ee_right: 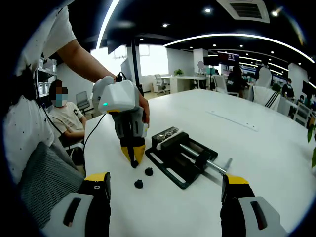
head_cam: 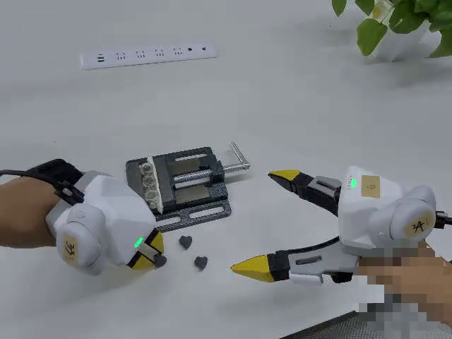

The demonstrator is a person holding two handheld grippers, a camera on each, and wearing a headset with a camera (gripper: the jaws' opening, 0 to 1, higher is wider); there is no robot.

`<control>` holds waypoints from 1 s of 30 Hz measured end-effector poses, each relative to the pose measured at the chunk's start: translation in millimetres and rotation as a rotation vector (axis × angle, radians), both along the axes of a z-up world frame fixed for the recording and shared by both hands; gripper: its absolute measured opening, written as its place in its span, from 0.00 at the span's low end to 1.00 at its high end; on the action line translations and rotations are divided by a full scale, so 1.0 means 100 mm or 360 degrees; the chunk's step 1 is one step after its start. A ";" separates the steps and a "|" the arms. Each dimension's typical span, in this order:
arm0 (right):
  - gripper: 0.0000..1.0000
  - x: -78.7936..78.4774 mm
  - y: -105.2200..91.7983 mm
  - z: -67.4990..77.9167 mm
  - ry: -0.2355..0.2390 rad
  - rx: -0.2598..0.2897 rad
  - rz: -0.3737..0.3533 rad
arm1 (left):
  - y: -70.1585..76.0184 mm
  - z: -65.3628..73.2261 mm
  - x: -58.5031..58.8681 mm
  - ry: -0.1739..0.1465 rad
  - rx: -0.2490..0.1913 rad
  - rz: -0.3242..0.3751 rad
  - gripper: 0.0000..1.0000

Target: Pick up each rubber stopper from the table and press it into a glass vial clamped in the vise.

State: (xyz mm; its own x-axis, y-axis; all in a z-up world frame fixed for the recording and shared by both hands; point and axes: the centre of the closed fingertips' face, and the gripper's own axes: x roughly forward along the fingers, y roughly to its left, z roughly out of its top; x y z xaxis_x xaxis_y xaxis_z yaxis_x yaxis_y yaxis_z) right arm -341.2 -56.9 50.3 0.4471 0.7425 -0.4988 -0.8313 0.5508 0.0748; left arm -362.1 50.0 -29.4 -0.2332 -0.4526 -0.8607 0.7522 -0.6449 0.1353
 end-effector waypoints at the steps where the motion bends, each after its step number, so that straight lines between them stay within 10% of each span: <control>1: 0.92 0.00 0.00 0.00 -0.0001 0.0002 -0.0001 | 0.00 0.00 0.00 0.0000 0.0000 0.0003 0.06; 30: 0.92 0.00 0.02 0.02 0.0000 0.0011 0.0004 | -0.03 0.00 0.03 0.0126 -0.0058 0.0438 0.05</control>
